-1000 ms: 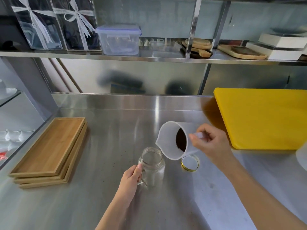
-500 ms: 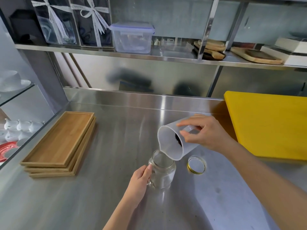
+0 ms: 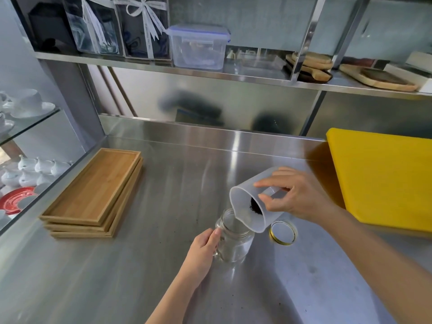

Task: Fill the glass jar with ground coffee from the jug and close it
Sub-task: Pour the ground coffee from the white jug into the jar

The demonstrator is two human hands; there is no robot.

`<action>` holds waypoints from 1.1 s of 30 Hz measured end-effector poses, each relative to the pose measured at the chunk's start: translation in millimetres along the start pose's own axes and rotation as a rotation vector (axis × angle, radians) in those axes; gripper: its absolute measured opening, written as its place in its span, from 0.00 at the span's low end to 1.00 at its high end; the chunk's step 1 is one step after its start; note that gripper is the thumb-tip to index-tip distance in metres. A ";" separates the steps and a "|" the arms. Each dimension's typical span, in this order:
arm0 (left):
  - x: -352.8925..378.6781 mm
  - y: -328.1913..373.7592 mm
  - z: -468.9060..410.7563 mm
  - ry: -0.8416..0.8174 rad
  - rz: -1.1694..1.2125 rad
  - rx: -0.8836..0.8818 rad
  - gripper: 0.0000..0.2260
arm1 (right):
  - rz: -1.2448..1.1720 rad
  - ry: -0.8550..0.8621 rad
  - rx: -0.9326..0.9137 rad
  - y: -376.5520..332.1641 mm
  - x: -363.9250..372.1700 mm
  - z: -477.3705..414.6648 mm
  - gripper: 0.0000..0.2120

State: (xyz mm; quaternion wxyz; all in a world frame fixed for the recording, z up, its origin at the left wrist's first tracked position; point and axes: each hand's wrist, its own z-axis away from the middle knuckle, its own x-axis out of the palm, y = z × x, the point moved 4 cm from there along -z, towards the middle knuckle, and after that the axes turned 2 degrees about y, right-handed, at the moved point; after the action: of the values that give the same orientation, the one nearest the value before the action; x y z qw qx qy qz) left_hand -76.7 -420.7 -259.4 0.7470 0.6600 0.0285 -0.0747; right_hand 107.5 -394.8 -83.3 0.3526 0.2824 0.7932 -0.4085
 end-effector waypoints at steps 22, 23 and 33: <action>1.0 0.0 2.2 0.029 -0.026 -0.007 0.18 | 0.166 0.046 -0.297 -12.0 5.8 -5.4 0.16; 1.0 -0.2 1.9 0.031 -0.027 -0.006 0.18 | 0.175 0.042 -0.306 -12.4 5.4 -5.5 0.15; 3.2 -1.6 1.6 0.037 -0.024 -0.018 0.18 | 0.164 0.006 -0.313 -15.3 7.9 -8.6 0.16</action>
State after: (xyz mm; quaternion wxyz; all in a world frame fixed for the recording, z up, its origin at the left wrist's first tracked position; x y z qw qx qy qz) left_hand -73.8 -422.7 -261.3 0.7513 0.6542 0.0509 -0.0709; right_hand 88.7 -394.0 -79.0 0.4219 0.2890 0.8225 -0.2488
